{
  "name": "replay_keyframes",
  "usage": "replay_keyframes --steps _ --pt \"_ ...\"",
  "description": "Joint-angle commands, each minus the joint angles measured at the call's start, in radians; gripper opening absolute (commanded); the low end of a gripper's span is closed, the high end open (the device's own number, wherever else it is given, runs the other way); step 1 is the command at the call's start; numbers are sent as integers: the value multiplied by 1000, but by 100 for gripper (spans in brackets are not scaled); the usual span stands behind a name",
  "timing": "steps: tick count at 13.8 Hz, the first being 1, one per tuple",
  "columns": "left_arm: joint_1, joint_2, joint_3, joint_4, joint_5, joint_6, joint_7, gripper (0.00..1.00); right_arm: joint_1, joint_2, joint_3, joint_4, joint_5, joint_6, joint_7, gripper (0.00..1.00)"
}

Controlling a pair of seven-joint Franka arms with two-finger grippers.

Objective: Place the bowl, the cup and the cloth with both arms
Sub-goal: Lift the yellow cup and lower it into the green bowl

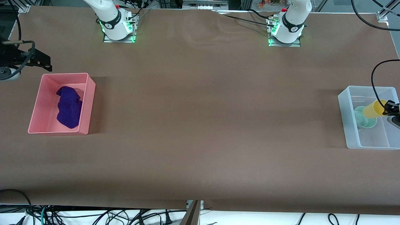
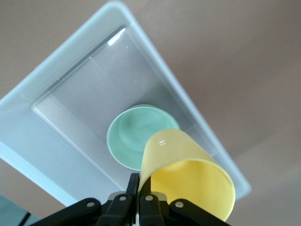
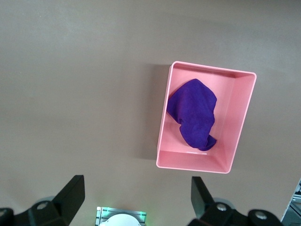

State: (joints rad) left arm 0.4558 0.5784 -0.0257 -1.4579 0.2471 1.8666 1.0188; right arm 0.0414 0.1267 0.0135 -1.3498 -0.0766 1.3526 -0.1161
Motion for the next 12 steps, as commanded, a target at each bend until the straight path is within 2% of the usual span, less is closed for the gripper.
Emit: replay_keyframes --steps 1,2,3,4,7,10,12 --pt "36 70 -16 2 12 81 69 0 -12 -12 13 -18 -15 6 13 100" --pt "46 90 -19 1 12 95 70 7 -12 -13 13 -18 -12 5 15 100" --pt "56 103 -19 -1 0 105 73 48 -12 -13 14 -20 -11 5 16 100" --pt "66 98 -20 -1 -38 103 86 99 -14 -13 14 -20 -8 5 35 100" --pt "54 37 -40 10 -54 30 129 100 -28 -12 14 -20 -3 6 56 100" --pt "53 -73 -144 16 -54 -94 69 100 -28 5 10 -15 -5 0 49 100" --pt "44 -145 -244 17 -51 -214 -128 100 -23 11 13 -9 -6 3 47 100"
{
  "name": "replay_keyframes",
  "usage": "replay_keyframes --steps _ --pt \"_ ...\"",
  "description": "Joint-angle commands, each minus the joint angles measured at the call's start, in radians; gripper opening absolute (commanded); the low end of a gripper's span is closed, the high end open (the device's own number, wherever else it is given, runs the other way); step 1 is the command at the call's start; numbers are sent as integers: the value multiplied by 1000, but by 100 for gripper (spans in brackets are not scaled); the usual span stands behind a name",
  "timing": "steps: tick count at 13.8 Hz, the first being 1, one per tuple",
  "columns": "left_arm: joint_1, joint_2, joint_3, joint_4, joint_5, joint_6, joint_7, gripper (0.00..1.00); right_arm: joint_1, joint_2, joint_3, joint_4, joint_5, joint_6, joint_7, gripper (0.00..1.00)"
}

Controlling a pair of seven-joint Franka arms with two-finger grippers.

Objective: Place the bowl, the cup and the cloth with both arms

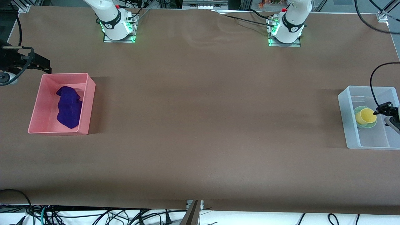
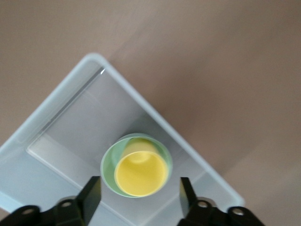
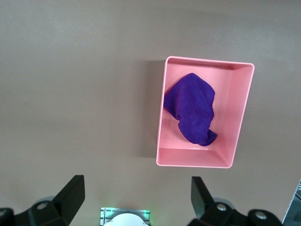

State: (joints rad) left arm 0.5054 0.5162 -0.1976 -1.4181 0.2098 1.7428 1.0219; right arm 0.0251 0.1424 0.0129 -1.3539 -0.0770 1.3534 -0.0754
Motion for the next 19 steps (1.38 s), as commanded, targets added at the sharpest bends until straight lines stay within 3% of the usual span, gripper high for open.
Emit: replay_keyframes --steps 1,5,6,8,10,11,13,15,16,19 --pt "-16 -109 -119 -16 -9 -144 -252 100 -7 -3 15 -1 -4 3 6 100" --pt "-31 -151 -345 -2 -3 -279 -754 100 -5 -1 15 -1 -6 4 6 100" --pt "-33 -156 -376 -2 -3 -289 -861 100 -4 2 15 1 -7 3 6 100" --pt "-123 -215 -356 -41 -3 -260 -972 100 -2 3 16 6 -6 7 6 100" --pt "-303 -263 -147 -44 -58 -252 -987 100 2 13 16 16 -7 3 6 100" --pt "-403 -298 0 -51 -122 -232 -990 100 2 13 16 15 -7 3 6 100" --pt "-531 -411 191 -163 -261 -150 -993 100 2 13 15 15 -10 4 6 100" --pt "-554 -578 228 -385 -277 25 -993 100 2 13 15 16 -10 6 6 100" --pt "-556 -619 230 -445 -273 70 -991 100 2 13 15 15 -10 6 5 100" --pt "-608 -617 250 -449 -164 72 -993 100 2 13 15 15 -10 6 6 100"
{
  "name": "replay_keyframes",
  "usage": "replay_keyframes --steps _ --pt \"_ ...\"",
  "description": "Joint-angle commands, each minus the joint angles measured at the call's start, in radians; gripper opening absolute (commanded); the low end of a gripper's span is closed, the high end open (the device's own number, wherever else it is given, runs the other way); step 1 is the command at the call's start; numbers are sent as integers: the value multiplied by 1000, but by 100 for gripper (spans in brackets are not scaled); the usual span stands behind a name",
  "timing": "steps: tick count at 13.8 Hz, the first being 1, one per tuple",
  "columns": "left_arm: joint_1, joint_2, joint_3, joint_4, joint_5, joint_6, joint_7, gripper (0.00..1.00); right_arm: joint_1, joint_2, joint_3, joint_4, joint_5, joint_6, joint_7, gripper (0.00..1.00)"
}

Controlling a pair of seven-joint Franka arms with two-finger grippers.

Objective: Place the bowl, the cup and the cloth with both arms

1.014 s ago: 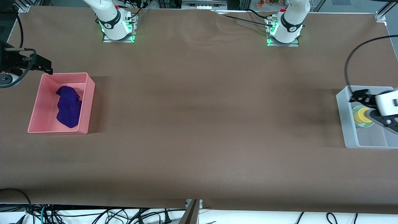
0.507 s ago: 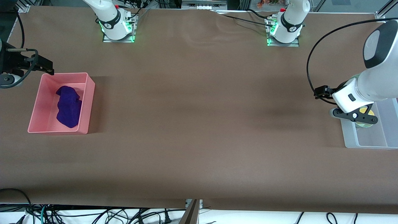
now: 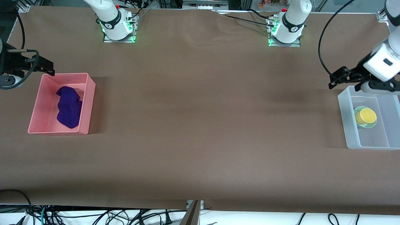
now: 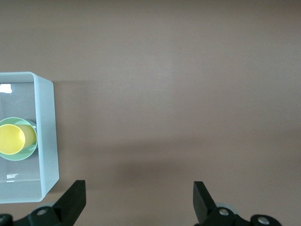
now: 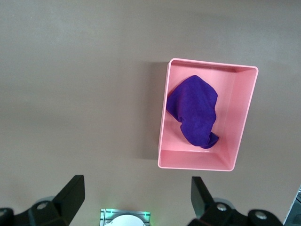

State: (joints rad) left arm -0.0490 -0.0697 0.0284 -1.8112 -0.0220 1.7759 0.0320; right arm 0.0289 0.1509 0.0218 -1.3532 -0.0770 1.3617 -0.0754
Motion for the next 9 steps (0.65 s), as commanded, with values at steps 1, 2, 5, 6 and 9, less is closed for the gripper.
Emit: replay_keyframes --steps 1,2,5,6,9 --pt "-61 -30 24 -51 88 39 -4 100 -3 4 6 14 -10 -3 5 100" --pt "-61 -27 25 -51 83 39 -4 100 -4 4 4 14 -10 -3 5 100" --pt "-61 -24 27 -45 56 28 -4 100 -6 6 3 14 -10 -3 5 100" --pt "-61 -21 28 -36 45 16 -6 100 -6 6 3 14 -7 -3 5 100" --pt "-61 -10 31 -20 45 -1 -7 100 -3 6 6 16 -6 -3 5 100"
